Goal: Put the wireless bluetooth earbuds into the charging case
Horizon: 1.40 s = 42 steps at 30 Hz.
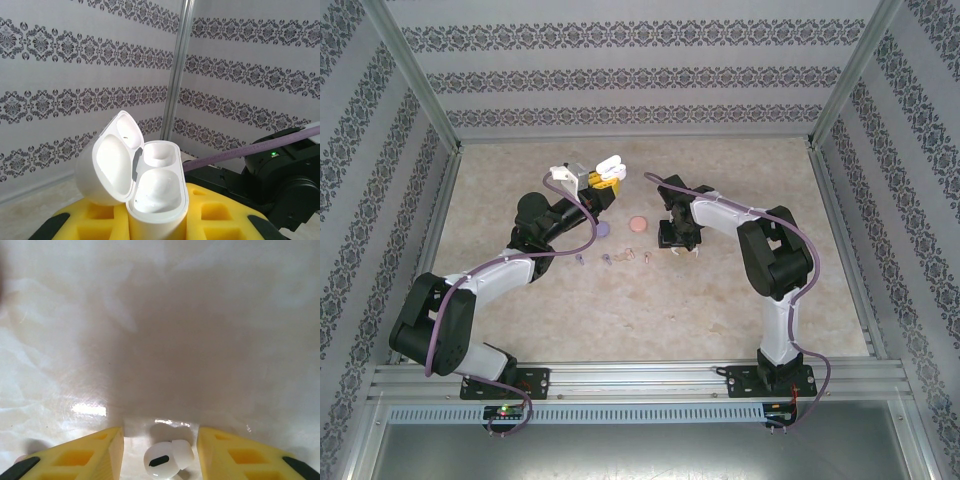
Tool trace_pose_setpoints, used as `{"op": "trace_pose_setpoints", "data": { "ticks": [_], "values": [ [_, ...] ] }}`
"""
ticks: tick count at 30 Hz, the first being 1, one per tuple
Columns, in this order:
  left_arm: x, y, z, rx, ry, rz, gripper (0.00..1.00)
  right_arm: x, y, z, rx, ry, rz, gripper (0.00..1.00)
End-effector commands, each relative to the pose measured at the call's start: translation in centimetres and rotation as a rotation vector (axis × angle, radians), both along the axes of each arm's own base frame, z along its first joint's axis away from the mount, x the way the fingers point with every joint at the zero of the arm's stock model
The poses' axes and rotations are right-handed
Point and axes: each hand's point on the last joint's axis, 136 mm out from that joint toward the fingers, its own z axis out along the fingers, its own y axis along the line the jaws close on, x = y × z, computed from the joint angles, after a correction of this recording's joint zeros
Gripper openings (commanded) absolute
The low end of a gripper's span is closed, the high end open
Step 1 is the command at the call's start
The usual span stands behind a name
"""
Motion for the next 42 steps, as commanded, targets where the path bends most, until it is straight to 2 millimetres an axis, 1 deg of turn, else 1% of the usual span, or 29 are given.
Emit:
{"op": "trace_pose_setpoints", "data": {
  "ticks": [1,7,19,27,33,37,42],
  "values": [
    [-0.7,-0.6,1.5,-0.033,-0.044,-0.033,0.00,-0.7,-1.0,-0.4,-0.058,0.018,0.001,0.43],
    [-0.7,-0.7,1.5,-0.032,-0.044,-0.034,0.00,-1.1,-1.2,-0.9,-0.094,0.026,-0.005,0.40],
    [-0.7,-0.8,1.5,-0.032,-0.043,-0.038,0.00,-1.3,-1.1,-0.9,-0.117,0.021,0.003,0.36],
    [-0.7,-0.8,1.4,-0.035,-0.042,-0.036,0.00,-1.5,-0.7,-1.0,-0.111,0.023,0.003,0.30],
    [-0.7,-0.8,1.4,-0.037,-0.040,-0.034,0.00,-1.5,-0.2,-0.5,-0.087,0.012,-0.007,0.26],
    [-0.8,-0.8,1.4,-0.040,-0.037,-0.034,0.00,-1.4,0.0,-0.1,-0.074,0.000,-0.016,0.25],
    [-0.8,-0.8,1.5,-0.037,-0.042,-0.035,0.00,-1.2,0.0,1.1,-0.047,-0.032,-0.042,0.23]
  ]
}}
